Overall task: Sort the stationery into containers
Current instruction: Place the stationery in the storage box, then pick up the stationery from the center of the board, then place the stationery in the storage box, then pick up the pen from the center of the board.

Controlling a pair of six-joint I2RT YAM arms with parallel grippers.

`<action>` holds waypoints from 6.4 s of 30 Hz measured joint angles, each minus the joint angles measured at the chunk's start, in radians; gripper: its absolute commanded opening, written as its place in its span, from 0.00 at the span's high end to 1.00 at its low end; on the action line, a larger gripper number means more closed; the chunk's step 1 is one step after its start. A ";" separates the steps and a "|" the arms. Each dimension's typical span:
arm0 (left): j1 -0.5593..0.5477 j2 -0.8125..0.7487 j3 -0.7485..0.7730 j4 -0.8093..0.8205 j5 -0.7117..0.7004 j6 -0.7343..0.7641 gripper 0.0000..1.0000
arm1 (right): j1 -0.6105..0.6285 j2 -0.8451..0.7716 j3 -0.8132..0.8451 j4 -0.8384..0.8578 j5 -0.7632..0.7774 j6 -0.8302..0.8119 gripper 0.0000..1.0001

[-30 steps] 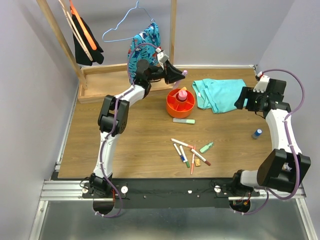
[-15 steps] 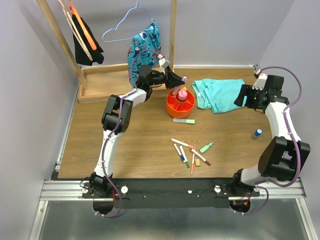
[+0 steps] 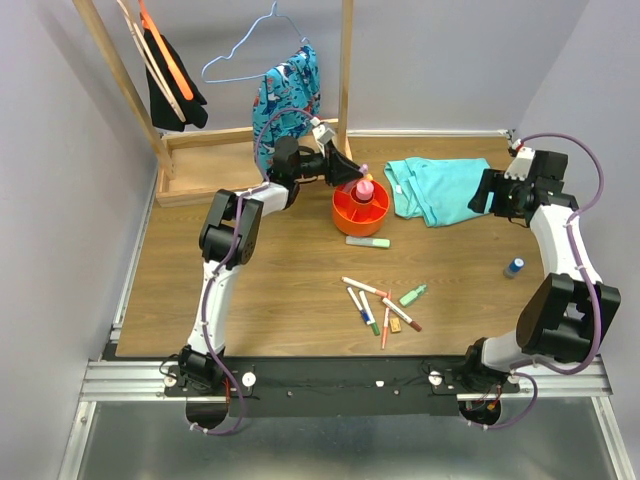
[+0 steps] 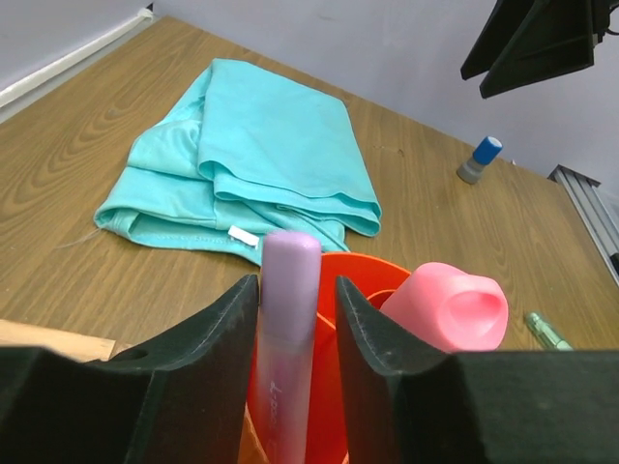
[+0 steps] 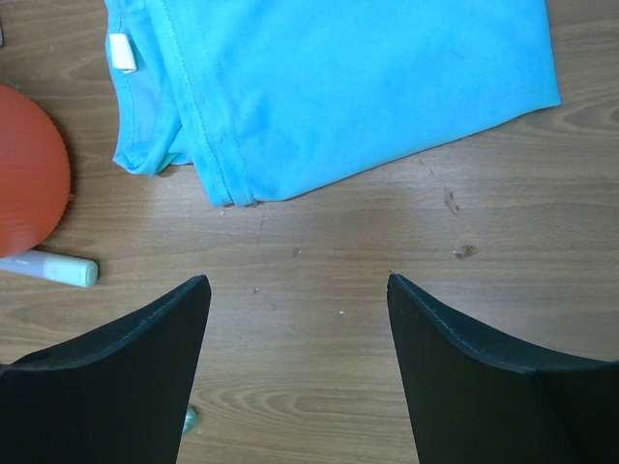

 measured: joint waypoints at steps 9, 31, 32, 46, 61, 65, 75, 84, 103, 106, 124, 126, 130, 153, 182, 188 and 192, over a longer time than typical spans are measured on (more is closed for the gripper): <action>0.003 -0.108 -0.014 -0.052 -0.005 0.042 0.46 | 0.000 -0.052 -0.023 0.008 -0.024 0.010 0.18; -0.379 -0.400 0.147 -1.503 -0.209 1.315 0.34 | 0.000 -0.197 -0.095 0.056 -0.044 0.080 0.17; -0.390 -0.386 0.154 -1.528 -0.233 1.336 0.34 | 0.000 -0.200 -0.095 0.056 -0.043 0.083 0.17; -0.456 -0.173 0.241 -1.592 -0.517 1.389 0.35 | 0.000 -0.224 -0.151 0.103 -0.062 0.079 0.17; -0.470 -0.076 0.253 -1.567 -0.616 1.388 0.38 | 0.000 -0.226 -0.190 0.116 -0.067 0.052 0.17; -0.470 -0.064 0.259 -1.565 -0.626 1.388 0.42 | 0.000 -0.226 -0.198 0.115 -0.067 0.052 0.17; -0.469 -0.045 0.297 -1.619 -0.625 1.386 0.67 | 0.000 -0.226 -0.199 0.115 -0.067 0.046 0.18; -0.481 -0.047 0.304 -1.682 -0.539 1.357 0.72 | 0.000 -0.226 -0.199 0.113 -0.067 0.023 0.18; -0.198 -0.424 0.203 -0.806 -0.019 0.500 0.76 | 0.000 -0.159 -0.084 0.060 -0.054 0.027 0.19; -0.118 -0.405 0.143 -0.548 -0.018 0.322 0.77 | 0.000 -0.159 -0.084 0.069 -0.048 0.038 0.19; -0.006 -0.191 0.045 -0.045 -0.024 -0.035 0.77 | 0.000 -0.166 -0.085 0.020 0.013 0.026 0.19; -0.003 -0.170 0.046 -0.036 -0.026 -0.040 0.77 | 0.000 -0.162 -0.085 0.012 0.017 0.025 0.19; -0.003 -0.129 0.056 -0.030 -0.026 -0.042 0.77 | 0.000 -0.148 -0.085 -0.001 0.024 0.025 0.19; 0.027 0.005 -0.014 0.099 -0.016 -0.049 0.78 | 0.003 0.012 0.019 -0.067 0.027 -0.008 0.21; 0.026 -0.419 -0.229 0.104 0.056 -0.056 0.45 | 0.018 -0.100 -0.047 -0.033 -0.001 0.000 0.22; -0.062 -0.770 -0.391 -0.549 0.081 0.510 0.44 | 0.020 -0.196 -0.141 -0.012 -0.008 -0.019 0.22; -0.215 -0.873 -0.410 -1.030 -0.002 0.920 0.42 | 0.020 -0.255 -0.207 -0.003 -0.011 -0.040 0.22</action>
